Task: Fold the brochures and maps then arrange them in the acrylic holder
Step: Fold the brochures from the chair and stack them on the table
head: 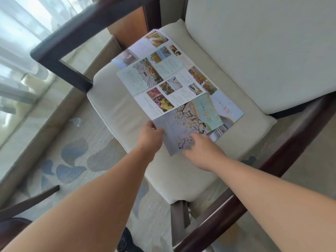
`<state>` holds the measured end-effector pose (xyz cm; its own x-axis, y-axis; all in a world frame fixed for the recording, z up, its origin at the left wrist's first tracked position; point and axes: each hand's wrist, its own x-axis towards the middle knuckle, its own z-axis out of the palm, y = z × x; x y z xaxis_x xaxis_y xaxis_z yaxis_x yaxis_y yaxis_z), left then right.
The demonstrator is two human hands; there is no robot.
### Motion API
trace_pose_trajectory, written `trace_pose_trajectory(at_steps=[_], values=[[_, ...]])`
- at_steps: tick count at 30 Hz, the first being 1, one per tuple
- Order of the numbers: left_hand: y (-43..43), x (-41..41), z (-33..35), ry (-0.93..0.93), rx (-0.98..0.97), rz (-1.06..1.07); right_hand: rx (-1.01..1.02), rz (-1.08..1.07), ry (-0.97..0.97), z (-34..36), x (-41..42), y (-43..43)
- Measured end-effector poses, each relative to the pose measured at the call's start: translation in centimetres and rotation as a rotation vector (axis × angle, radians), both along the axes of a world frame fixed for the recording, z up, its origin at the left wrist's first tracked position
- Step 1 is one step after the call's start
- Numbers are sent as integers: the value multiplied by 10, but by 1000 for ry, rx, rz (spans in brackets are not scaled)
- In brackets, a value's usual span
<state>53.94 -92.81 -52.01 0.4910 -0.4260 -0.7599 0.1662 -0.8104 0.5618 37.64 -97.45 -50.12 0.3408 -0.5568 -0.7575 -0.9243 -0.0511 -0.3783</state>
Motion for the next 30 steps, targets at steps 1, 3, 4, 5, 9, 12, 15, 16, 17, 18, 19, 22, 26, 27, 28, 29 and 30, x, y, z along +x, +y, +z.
trace_pose_trajectory(at_steps=[1,3,4,5,9,12,15,16,17,18,19,22,26,27,28,29,30], values=[[0,5,14,-39,-45,-33,-52,-14,-1,9,2,-5],[1,19,46,-78,-122,-60,-144,-30,-13,30,8,-14],[3,26,63,-81,-153,-67,-184,-22,-29,42,13,-18],[5,34,80,-86,-183,-79,-224,-6,-54,55,19,-21],[22,61,154,-168,-257,-215,-377,112,-201,120,52,-29],[40,81,210,-272,-308,-332,-460,229,-294,175,83,-23],[63,100,267,-336,-399,-384,-459,252,-308,227,109,-4],[72,106,285,-363,-415,-399,-419,223,-340,241,115,5],[81,112,301,-395,-427,-414,-378,195,-383,254,119,15],[92,117,316,-427,-436,-428,-342,177,-423,266,123,26],[103,121,329,-458,-446,-435,-317,170,-456,277,126,37],[140,130,360,-561,-501,-376,-303,147,-552,304,136,72],[189,145,381,-705,-551,-150,-244,-44,-697,328,143,112],[200,148,385,-662,-535,-89,-199,-106,-741,333,144,120],[212,149,388,-589,-512,-37,-145,-168,-784,338,145,128],[223,149,391,-496,-494,1,-80,-224,-821,342,146,136],[234,148,393,-386,-483,32,-13,-273,-858,347,147,143]])
